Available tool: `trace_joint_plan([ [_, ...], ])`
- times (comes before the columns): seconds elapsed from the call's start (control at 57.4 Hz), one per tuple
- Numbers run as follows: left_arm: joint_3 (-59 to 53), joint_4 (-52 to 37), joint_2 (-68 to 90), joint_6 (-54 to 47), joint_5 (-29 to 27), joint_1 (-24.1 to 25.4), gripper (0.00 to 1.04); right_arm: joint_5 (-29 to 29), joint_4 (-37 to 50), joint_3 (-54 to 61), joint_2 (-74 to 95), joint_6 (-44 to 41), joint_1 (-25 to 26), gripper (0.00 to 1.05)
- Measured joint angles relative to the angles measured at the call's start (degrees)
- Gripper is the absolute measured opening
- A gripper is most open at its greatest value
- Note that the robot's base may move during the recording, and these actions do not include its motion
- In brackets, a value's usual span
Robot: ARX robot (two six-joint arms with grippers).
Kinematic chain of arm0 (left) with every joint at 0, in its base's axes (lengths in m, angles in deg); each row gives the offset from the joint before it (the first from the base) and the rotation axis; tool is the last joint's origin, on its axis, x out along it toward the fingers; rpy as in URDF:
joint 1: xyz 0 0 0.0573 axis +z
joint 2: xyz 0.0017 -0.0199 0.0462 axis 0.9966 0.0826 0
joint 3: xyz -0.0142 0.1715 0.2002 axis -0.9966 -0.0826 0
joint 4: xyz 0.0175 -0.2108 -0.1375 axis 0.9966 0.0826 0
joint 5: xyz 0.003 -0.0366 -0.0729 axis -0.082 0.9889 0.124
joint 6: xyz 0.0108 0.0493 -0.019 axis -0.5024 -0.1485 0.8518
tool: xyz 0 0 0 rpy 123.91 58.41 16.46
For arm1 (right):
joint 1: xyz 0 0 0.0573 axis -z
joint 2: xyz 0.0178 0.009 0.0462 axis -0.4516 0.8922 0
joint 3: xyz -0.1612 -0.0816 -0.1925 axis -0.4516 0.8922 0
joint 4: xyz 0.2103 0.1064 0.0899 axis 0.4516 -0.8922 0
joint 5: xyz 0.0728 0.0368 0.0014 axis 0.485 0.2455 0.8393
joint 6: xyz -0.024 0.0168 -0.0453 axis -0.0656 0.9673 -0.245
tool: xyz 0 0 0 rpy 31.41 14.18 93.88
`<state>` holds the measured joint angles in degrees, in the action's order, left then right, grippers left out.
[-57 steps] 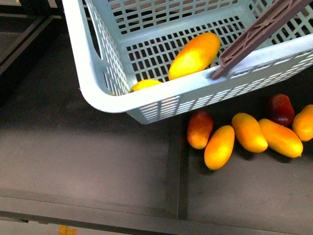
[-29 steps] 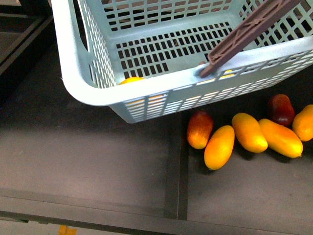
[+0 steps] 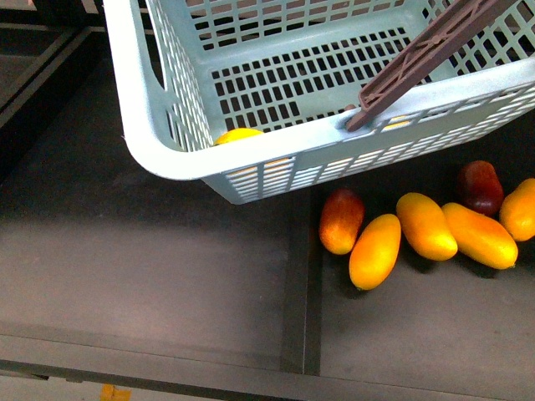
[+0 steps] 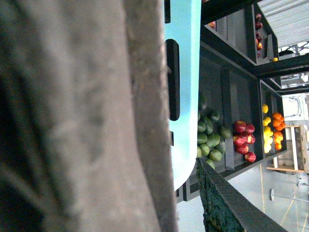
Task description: Pick lemon and mango into basket
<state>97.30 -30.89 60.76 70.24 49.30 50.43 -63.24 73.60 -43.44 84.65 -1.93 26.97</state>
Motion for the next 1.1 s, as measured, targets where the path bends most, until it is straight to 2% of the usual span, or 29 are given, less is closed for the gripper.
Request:
trace_joint_plan([
  [0.261, 0.00, 0.00, 0.00, 0.00, -0.07, 0.00, 0.28, -0.11, -1.70, 2.71, -5.18, 0.04, 0.00, 0.02],
  [0.889, 0.00, 0.00, 0.00, 0.00, -0.07, 0.00, 0.28, 0.02, -18.78, 2.73, -23.04, 0.11, 0.00, 0.02],
  [1.098, 0.00, 0.00, 0.00, 0.00, -0.07, 0.00, 0.28, 0.02, -21.92, 2.73, -26.21, 0.11, 0.00, 0.02],
])
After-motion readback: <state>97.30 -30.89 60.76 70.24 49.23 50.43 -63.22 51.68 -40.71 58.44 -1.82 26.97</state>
